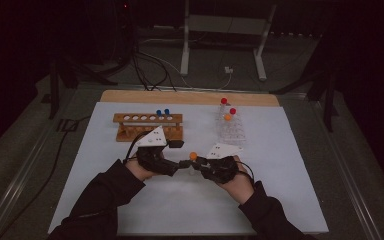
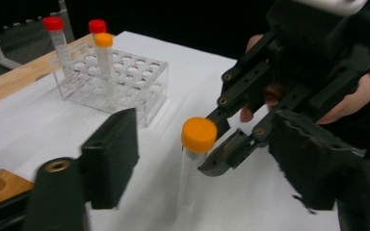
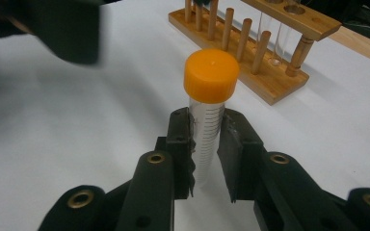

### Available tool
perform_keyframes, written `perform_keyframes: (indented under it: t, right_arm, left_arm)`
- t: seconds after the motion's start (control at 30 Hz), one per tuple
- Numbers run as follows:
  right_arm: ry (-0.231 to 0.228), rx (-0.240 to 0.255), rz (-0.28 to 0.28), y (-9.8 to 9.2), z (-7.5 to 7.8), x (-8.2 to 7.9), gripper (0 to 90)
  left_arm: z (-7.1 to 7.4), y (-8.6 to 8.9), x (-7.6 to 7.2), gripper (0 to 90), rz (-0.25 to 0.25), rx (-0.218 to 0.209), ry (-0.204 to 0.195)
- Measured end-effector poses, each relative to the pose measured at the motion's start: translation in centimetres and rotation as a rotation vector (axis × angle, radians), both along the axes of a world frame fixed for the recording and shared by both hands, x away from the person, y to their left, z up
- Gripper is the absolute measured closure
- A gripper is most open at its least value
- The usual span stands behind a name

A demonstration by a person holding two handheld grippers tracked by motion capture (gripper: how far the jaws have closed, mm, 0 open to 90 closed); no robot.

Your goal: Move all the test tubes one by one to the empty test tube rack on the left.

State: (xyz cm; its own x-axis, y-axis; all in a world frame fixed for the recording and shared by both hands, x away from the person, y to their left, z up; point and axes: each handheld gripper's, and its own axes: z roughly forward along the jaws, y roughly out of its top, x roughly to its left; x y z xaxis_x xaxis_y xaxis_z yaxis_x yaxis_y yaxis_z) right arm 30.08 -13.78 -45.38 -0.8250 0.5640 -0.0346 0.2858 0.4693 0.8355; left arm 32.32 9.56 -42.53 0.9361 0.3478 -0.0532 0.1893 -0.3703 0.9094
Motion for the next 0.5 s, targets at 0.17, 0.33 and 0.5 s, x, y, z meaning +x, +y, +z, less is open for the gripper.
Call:
perform_keyframes:
  t: [0.17, 0.33, 0.5]
  right_arm:
    - [-0.005, 0.001, 0.006, 0.0, 0.1, -0.1, 75.2]
    - [-0.003, 0.006, 0.008, 0.0, 0.3, -0.2, 75.2]
    - [-0.003, 0.009, 0.006, -0.1, 0.3, -0.2, 75.2]
  left_arm:
    - [-0.5, -0.6, 0.3, 46.0, 0.003, 0.008, -0.001]
    - [-0.8, -1.3, 0.6, 55.0, 0.004, 0.014, -0.010]
    - [-1.1, -1.8, 0.8, 62.9, -0.013, 0.016, -0.012]
